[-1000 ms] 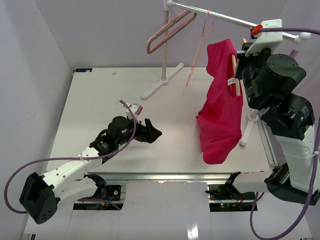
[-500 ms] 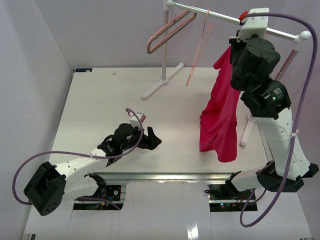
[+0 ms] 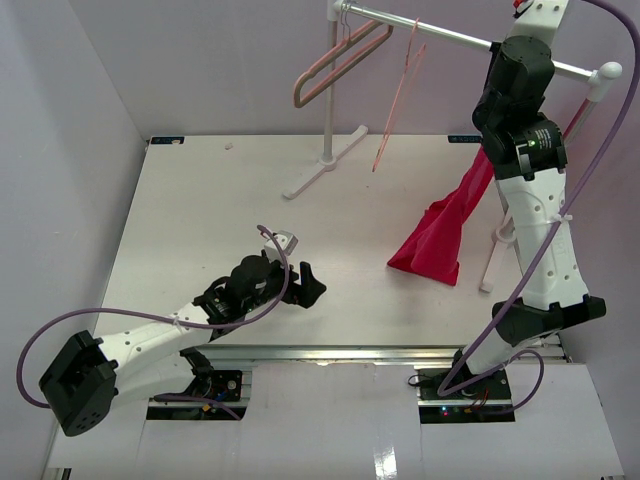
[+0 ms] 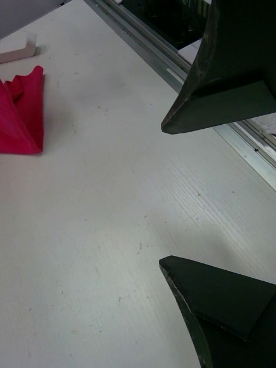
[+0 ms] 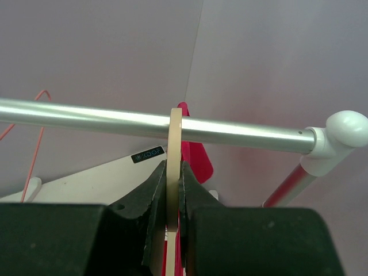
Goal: Place the t-shirt on the hanger
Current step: Place the hanger at the clothesline.
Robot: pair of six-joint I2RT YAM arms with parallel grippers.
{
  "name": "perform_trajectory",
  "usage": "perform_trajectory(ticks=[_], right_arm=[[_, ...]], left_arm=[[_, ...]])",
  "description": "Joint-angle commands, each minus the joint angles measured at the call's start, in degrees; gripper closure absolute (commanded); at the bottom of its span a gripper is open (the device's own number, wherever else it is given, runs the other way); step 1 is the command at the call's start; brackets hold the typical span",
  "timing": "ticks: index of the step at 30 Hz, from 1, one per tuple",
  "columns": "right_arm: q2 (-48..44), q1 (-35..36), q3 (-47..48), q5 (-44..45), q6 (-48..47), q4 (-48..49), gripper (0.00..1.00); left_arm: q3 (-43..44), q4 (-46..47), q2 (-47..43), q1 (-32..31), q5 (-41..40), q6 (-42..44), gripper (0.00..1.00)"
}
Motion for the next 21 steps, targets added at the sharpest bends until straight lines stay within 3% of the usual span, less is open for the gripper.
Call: perform_trajectory(ticks=[1, 10, 21], right_arm=[[0.92, -1.77, 2.86, -2.14, 3.42, 6.88, 0.92], [0.54, -2.49, 2.37, -1.88, -1.28, 15.01, 0.92], [2.03, -4.16, -0.07, -1.6, -0.8, 15.89, 0.92]], left_arm=[[1.37, -0.76, -1.92, -1.14, -2.54, 1.18, 0.02], [1.8, -0.6, -1.06, -2.0, -1.29, 1.11, 0.02], [1.58, -0.53, -2.24, -2.37, -1.14, 1.18, 0.02]])
